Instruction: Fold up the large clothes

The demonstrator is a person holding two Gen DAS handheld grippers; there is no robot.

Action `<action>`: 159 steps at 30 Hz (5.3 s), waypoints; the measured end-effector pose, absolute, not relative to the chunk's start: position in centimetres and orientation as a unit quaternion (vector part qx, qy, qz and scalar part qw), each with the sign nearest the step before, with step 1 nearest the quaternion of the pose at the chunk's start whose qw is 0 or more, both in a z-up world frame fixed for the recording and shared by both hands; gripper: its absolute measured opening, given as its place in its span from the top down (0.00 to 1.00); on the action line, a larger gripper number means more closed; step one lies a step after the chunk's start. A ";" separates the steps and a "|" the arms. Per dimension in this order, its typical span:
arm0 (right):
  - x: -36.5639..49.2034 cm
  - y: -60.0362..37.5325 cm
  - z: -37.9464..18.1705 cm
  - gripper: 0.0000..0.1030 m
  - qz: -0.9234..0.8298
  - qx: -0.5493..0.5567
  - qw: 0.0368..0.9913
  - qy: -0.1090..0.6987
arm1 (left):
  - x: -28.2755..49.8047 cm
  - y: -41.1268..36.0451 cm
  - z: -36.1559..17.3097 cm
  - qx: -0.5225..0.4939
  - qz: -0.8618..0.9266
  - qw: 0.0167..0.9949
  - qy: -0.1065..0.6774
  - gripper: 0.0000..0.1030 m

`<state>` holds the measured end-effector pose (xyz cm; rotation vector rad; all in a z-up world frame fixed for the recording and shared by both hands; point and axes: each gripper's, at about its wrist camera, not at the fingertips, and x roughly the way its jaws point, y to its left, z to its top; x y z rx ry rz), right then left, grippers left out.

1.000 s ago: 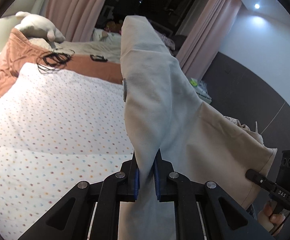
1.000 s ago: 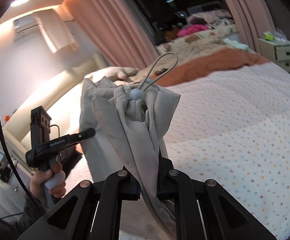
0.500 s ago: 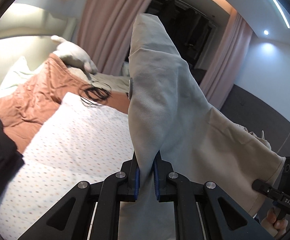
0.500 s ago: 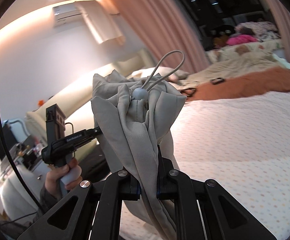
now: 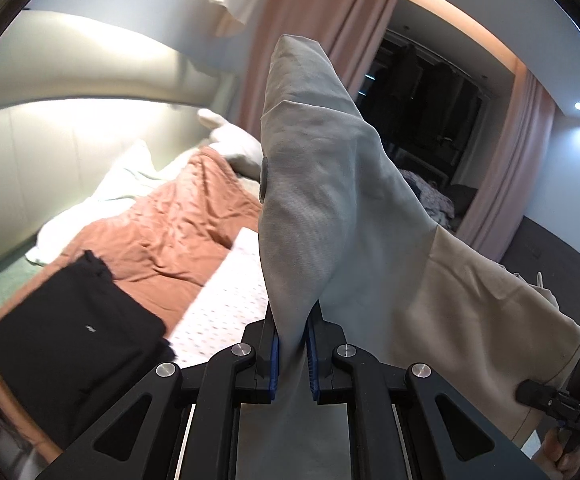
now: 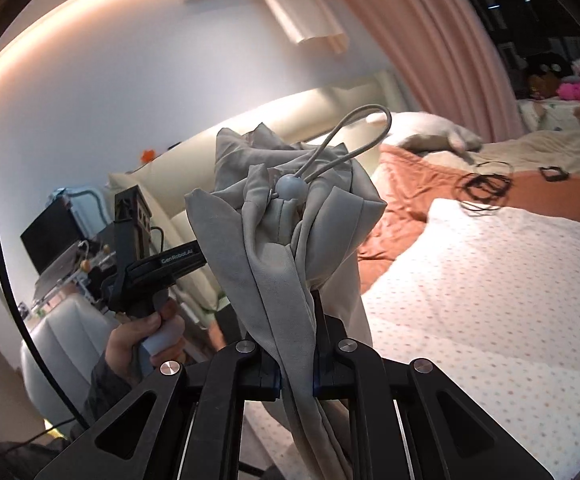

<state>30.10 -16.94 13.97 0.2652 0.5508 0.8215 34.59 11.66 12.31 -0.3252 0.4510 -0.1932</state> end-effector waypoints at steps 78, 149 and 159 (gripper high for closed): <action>56.9 15.5 -12.6 0.85 0.404 0.243 0.724 0.504 | 50.6 38.4 -4.2 -0.098 0.199 0.885 0.409 0.43; 44.1 -4.1 -0.2 0.00 0.312 0.061 0.846 0.429 | 29.1 17.0 -2.0 -0.137 0.162 0.922 0.325 0.00; 39.8 -10.3 2.1 0.00 0.271 0.033 0.877 0.396 | 27.4 12.2 -0.1 -0.133 0.121 0.937 0.300 0.00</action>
